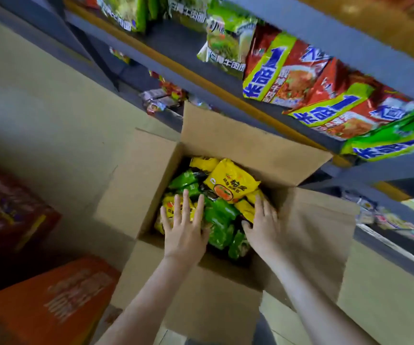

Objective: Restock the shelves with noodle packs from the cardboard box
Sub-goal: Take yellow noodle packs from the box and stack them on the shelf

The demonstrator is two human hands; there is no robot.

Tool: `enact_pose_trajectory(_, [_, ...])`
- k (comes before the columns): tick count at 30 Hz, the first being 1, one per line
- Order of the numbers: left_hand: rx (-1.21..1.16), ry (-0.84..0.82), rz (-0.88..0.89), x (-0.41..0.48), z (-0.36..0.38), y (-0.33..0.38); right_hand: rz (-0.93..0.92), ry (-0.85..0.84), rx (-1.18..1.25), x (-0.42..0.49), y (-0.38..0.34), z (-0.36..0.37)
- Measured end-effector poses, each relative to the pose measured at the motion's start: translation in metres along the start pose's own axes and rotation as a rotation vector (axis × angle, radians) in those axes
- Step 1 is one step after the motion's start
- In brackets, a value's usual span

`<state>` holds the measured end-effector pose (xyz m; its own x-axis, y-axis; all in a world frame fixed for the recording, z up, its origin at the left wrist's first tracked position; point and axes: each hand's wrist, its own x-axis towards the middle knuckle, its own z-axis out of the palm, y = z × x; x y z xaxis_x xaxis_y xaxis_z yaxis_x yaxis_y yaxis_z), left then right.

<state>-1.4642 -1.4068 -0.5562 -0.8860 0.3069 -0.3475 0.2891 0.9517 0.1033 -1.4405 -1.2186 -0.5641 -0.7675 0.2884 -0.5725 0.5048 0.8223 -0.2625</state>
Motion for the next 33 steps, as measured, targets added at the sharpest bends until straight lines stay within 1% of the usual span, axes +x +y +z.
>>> enact_pose_trajectory(4, [-0.009, 0.044, 0.04, 0.027, 0.052, 0.008, 0.019, 0.107, 0.006, 0.074, -0.003, 0.026])
enact_pose_trajectory(6, [-0.004, 0.026, 0.039, 0.036, 0.07, 0.011, 0.001, 0.161, -0.049, 0.104, -0.007, 0.037])
enact_pose_trajectory(8, [-0.012, 0.008, 0.051, 0.042, 0.078, 0.015, 0.023, 0.202, -0.127, 0.123, -0.01, 0.042])
enact_pose_trajectory(11, [-0.046, -0.145, 0.049, 0.048, 0.076, 0.021, 0.025, 0.263, -0.164, 0.129, -0.01, 0.045])
enact_pose_trajectory(12, [-0.042, -0.137, 0.048, 0.049, 0.073, 0.023, 0.0, 0.273, -0.173, 0.127, -0.011, 0.045])
enact_pose_trajectory(16, [0.031, 0.067, 0.053, 0.048, 0.063, 0.027, -0.192, 0.359, -0.251, 0.097, -0.011, 0.042])
enact_pose_trajectory(20, [0.067, 0.19, 0.125, 0.043, 0.017, 0.038, -0.349, 0.462, -0.3, 0.051, -0.013, 0.012])
enact_pose_trajectory(23, [0.168, 0.187, 0.218, 0.029, -0.03, 0.049, -0.465, 0.556, -0.309, 0.008, -0.017, -0.024])
enact_pose_trajectory(25, [0.182, 0.212, 0.278, 0.017, -0.059, 0.055, -0.535, 0.616, -0.327, -0.022, -0.018, -0.05])
enact_pose_trajectory(27, [0.152, 0.273, 0.369, 0.001, -0.093, 0.063, -0.575, 0.691, -0.337, -0.055, -0.021, -0.082])
enact_pose_trajectory(30, [0.077, 0.372, 0.48, -0.022, -0.138, 0.079, -0.585, 0.779, -0.319, -0.099, -0.021, -0.123])
enact_pose_trajectory(33, [0.059, 0.395, 0.582, -0.049, -0.181, 0.1, -0.589, 0.83, -0.278, -0.141, -0.008, -0.155])
